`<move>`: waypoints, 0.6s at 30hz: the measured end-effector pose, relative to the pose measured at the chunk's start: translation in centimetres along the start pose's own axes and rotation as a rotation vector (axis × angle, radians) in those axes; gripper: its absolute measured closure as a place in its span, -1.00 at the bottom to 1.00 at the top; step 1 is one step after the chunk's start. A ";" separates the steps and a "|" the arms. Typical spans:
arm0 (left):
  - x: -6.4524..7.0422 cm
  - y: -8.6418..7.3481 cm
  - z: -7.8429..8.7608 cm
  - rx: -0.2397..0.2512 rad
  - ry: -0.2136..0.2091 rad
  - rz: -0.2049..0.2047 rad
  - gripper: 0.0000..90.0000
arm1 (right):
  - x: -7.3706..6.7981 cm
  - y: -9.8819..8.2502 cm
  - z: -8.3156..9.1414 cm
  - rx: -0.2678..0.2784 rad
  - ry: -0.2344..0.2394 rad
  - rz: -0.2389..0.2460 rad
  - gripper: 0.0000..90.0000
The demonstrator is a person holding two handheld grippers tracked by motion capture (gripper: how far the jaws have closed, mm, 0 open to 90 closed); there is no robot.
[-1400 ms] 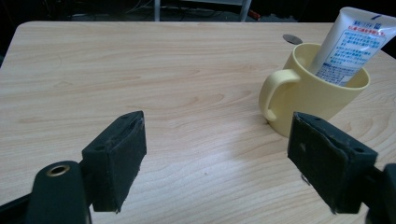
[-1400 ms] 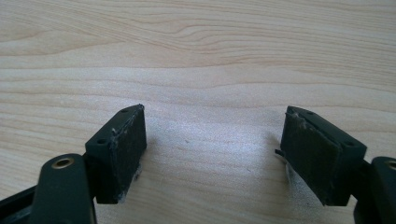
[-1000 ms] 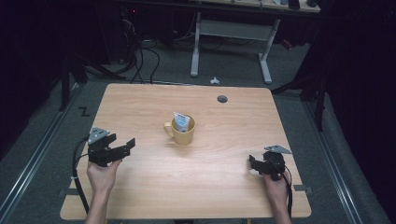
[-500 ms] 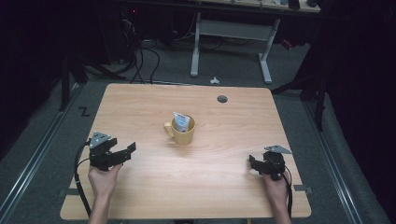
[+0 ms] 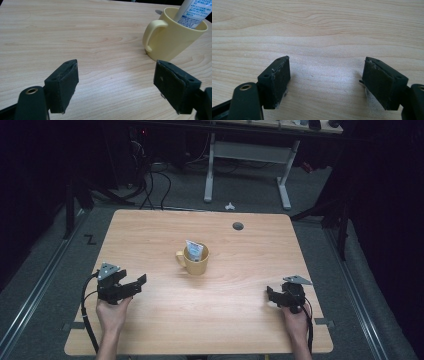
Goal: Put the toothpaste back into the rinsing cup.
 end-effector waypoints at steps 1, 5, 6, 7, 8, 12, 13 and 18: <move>0.0 -0.1 -0.1 -0.002 -0.001 0.000 -0.55 | 0.0 0.0 0.0 0.000 0.000 0.000 -0.50; 0.1 -0.3 -0.3 -0.011 -0.002 -0.001 -0.55 | 0.0 0.0 0.0 0.001 0.000 0.000 -0.50; 0.2 -0.4 -0.4 -0.014 -0.001 -0.001 -0.55 | 0.0 0.0 0.0 0.000 0.001 0.000 -0.50; 0.2 -0.5 -0.5 -0.018 -0.005 -0.003 -0.55 | 0.0 0.0 0.0 0.000 0.001 0.000 -0.50; 0.3 -0.6 -0.6 -0.022 -0.002 -0.009 -0.55 | 0.0 0.0 0.0 0.000 0.001 0.000 -0.50; 0.9 -0.9 -0.9 -0.026 0.015 -0.041 -0.53 | 0.0 0.0 0.0 0.000 0.001 0.000 -0.50; 1.1 -0.9 -1.0 -0.027 0.017 -0.046 -0.53 | 0.0 0.0 0.0 0.000 0.001 0.000 -0.50; 1.7 -1.0 -1.4 -0.030 0.027 -0.074 -0.53 | 0.0 0.0 0.0 0.000 0.001 0.000 -0.50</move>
Point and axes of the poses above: each handheld gripper's, and its own axes: z roughly backward along the jaws, y roughly out of its top, x roughly to its right, the point moved 2 cm from there along -z, roughly forward along the jaws, and after that the axes turned 15 degrees about y, right-handed, at the moved point
